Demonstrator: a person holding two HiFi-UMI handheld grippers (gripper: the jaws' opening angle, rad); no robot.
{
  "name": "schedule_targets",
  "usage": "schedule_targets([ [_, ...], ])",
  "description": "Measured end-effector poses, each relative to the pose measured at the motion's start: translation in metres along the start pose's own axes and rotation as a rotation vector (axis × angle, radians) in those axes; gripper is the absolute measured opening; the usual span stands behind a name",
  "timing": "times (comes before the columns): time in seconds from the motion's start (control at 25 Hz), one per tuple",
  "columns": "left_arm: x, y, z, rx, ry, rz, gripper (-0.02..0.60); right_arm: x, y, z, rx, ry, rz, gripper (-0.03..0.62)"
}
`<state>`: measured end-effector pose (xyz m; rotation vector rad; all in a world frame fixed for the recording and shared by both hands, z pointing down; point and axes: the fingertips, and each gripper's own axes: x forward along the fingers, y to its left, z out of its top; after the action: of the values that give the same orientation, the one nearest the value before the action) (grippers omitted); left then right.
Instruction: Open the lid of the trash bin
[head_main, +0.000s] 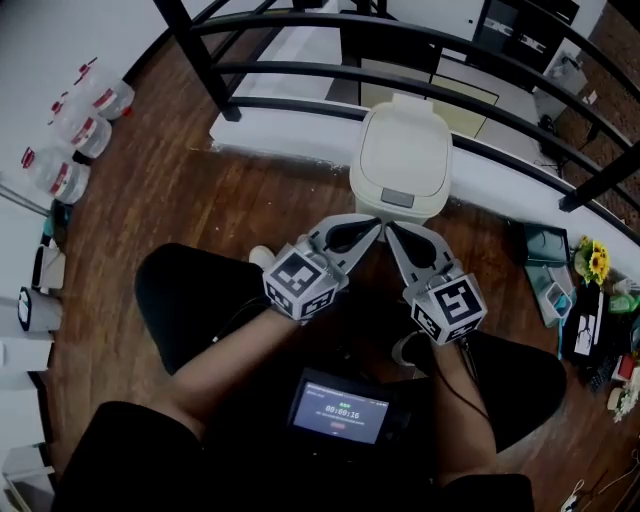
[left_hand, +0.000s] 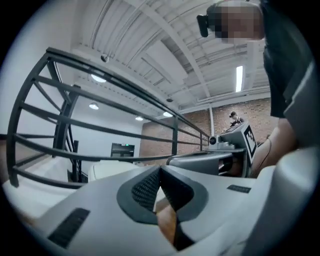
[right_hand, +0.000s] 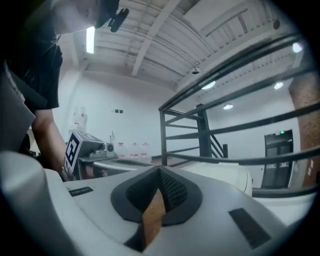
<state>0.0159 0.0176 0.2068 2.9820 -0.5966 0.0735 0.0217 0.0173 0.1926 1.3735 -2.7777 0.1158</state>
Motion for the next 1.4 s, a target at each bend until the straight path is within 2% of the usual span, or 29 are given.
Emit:
schedule_targets([
  [0.12,-0.011,-0.022,0.054,0.052,-0.047,-0.053,0.023,-0.021,0.013,0.043,-0.054,-0.015,0.022,0.005],
  [0.24,-0.012,-0.037,0.071,0.106,-0.062,-0.100,0.023,-0.039,0.014,0.062,-0.030,-0.039,-0.002,0.005],
  [0.44,-0.001,-0.040,0.052,0.084,-0.054,-0.161,0.023,-0.041,0.002,0.058,-0.020,-0.100,-0.028,0.005],
  [0.64,0.011,-0.023,0.038,0.047,-0.066,-0.145,0.023,-0.039,-0.014,0.040,-0.004,-0.121,-0.022,0.005],
  [1.08,0.031,-0.008,0.024,0.087,-0.055,-0.123,0.023,-0.022,-0.032,0.027,0.029,-0.147,0.002,0.005],
  [1.4,0.028,-0.016,0.020,0.118,-0.058,-0.135,0.023,-0.024,-0.023,0.024,0.045,-0.150,0.016,0.005],
])
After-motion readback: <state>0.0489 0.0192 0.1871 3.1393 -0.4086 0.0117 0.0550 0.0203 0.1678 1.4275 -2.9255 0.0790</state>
